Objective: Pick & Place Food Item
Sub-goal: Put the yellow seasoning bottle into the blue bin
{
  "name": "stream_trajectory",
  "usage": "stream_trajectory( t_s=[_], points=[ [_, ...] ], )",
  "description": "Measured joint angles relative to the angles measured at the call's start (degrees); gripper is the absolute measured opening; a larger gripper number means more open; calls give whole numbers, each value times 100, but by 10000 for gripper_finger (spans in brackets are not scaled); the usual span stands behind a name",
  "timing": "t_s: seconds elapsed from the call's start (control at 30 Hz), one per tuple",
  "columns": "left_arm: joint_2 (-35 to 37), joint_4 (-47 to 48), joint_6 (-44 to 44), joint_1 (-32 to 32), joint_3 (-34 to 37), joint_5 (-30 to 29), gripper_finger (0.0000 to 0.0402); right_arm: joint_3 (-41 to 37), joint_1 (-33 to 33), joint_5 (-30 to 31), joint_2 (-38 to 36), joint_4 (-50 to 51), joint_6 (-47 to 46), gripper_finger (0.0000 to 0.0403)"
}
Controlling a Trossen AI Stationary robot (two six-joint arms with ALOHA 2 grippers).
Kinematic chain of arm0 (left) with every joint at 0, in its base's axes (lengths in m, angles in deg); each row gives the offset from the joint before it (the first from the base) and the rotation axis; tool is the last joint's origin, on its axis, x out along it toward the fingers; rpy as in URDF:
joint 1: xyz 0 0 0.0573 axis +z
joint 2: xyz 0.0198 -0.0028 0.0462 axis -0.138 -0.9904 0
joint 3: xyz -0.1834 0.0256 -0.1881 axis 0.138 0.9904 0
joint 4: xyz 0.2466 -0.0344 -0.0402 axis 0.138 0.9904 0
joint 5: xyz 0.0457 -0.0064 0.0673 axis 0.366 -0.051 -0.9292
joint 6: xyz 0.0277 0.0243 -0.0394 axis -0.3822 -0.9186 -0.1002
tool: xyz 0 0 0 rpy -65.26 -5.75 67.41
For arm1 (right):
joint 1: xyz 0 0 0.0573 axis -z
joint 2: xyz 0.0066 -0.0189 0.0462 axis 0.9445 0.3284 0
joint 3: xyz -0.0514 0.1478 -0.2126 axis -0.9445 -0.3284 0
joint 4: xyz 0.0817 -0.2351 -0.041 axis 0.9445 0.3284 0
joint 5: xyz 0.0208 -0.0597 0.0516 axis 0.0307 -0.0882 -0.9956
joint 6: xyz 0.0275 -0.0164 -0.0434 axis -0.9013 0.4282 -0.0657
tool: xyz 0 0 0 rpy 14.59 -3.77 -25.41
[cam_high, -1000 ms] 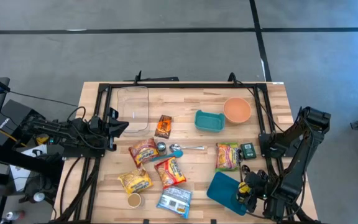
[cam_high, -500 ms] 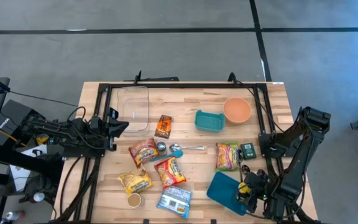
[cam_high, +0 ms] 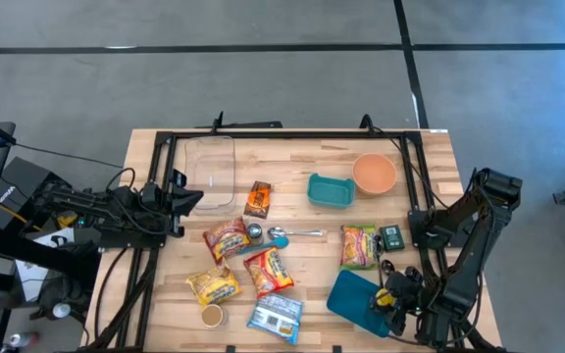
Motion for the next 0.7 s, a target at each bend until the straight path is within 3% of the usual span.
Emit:
stream_trajectory(
  t_s=[0.7],
  points=[
    [0,1,0,1,0,-15,13,0,11,-151,-247,350,1,271]
  ],
)
